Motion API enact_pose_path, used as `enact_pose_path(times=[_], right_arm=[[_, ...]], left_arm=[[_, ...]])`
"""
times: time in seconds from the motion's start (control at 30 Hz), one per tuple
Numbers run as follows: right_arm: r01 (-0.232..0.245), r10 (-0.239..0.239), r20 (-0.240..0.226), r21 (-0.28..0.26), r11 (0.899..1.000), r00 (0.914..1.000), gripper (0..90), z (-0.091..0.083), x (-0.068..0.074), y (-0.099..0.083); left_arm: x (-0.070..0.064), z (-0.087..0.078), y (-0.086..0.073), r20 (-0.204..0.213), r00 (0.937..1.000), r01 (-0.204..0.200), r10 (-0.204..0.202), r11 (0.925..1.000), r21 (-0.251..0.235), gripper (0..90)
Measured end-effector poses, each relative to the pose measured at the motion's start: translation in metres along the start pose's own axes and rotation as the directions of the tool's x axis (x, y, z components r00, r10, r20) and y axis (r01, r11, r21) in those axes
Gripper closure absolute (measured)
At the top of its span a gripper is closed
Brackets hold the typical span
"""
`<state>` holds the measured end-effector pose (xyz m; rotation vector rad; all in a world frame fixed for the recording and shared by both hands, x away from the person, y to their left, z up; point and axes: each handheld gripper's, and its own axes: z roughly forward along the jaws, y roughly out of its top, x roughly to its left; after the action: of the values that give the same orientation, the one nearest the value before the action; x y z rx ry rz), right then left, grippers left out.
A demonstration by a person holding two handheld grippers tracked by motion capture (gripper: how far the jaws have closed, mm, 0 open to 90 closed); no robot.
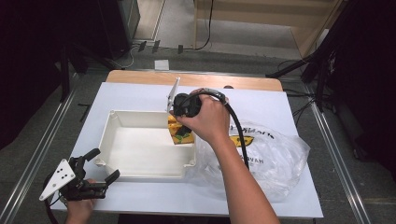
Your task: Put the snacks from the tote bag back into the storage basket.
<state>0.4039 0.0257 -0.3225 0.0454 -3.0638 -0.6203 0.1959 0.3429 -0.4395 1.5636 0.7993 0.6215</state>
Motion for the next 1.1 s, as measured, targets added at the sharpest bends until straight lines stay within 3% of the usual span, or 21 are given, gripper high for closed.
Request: enact_pose_path(times=[1.1], right_arm=[[0.035,-0.035,-0.003,0.012,0.999,0.9994,52.0,0.032,0.0,-0.007]], left_arm=[[0.001,0.0,0.0,0.001,1.0,0.004,-0.004,1.0,-0.002,0.0]])
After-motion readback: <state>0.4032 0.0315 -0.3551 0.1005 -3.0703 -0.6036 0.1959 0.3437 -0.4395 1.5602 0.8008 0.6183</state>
